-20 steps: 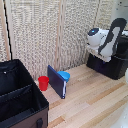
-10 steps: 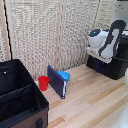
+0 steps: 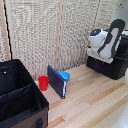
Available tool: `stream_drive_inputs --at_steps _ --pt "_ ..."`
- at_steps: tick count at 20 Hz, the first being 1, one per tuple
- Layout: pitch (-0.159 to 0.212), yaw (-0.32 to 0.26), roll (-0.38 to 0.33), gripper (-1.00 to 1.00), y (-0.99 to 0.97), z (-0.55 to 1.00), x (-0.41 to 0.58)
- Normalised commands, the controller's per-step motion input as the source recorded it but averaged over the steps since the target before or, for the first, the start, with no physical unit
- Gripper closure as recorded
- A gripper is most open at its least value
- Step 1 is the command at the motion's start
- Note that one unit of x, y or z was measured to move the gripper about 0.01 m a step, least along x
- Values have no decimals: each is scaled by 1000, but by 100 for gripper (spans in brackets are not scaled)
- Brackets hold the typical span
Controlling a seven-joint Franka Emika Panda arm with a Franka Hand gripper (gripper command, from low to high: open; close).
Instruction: Please move the gripper into proximity with the fryer handle. Once close enough, gingerly grasp the handle and gently tug the fryer basket open in your direction.
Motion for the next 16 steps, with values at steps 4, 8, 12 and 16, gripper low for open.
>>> stream_drive_inputs --at_steps 4,8,12,16 --pt "153 -31 159 100 509 98 -90" --pt "58 0 20 100 919 64 -149" --pt "-39 0 0 100 1000 0 -109" --pt "-46 -13 0 100 988 0 -64"
